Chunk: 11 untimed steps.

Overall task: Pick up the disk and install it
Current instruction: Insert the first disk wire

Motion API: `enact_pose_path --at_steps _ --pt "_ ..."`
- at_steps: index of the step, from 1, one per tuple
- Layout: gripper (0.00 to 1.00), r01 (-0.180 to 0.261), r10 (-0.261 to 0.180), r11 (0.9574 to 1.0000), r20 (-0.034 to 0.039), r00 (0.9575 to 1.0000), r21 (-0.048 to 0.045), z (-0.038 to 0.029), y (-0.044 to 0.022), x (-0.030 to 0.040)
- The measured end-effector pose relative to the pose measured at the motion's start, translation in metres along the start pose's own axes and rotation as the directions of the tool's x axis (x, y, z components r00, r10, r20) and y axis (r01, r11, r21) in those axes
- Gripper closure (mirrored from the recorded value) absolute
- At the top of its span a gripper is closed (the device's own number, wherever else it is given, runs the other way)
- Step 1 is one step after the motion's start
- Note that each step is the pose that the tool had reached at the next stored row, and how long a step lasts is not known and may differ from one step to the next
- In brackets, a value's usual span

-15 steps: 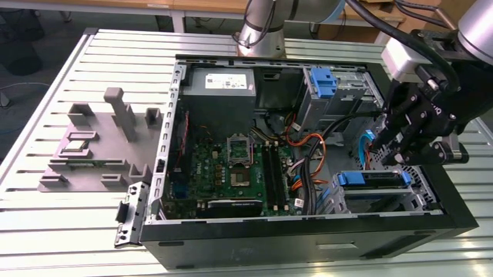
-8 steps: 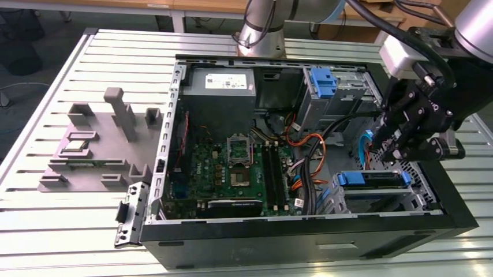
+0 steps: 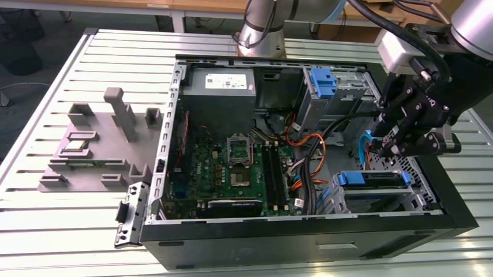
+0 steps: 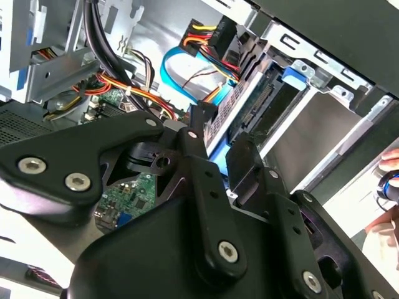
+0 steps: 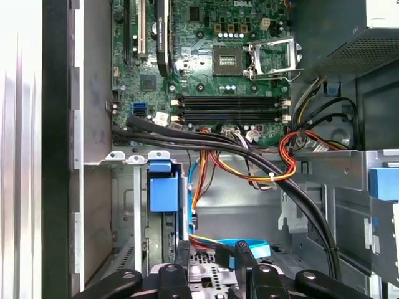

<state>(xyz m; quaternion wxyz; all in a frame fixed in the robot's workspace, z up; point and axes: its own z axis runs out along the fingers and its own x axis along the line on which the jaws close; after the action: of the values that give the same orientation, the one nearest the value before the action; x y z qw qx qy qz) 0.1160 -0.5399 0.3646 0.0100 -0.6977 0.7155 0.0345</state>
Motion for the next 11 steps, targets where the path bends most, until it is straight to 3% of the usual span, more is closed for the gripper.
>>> enact_pose_path --at_steps 5,11 --pt "0.58 0.0 0.0 1.0 0.0001 1.0 -0.0029 0.0029 -0.0013 -0.0025" --pt "0.58 -0.001 0.001 0.9999 -0.0017 1.0 -0.0145 0.0072 -0.0038 -0.0034"
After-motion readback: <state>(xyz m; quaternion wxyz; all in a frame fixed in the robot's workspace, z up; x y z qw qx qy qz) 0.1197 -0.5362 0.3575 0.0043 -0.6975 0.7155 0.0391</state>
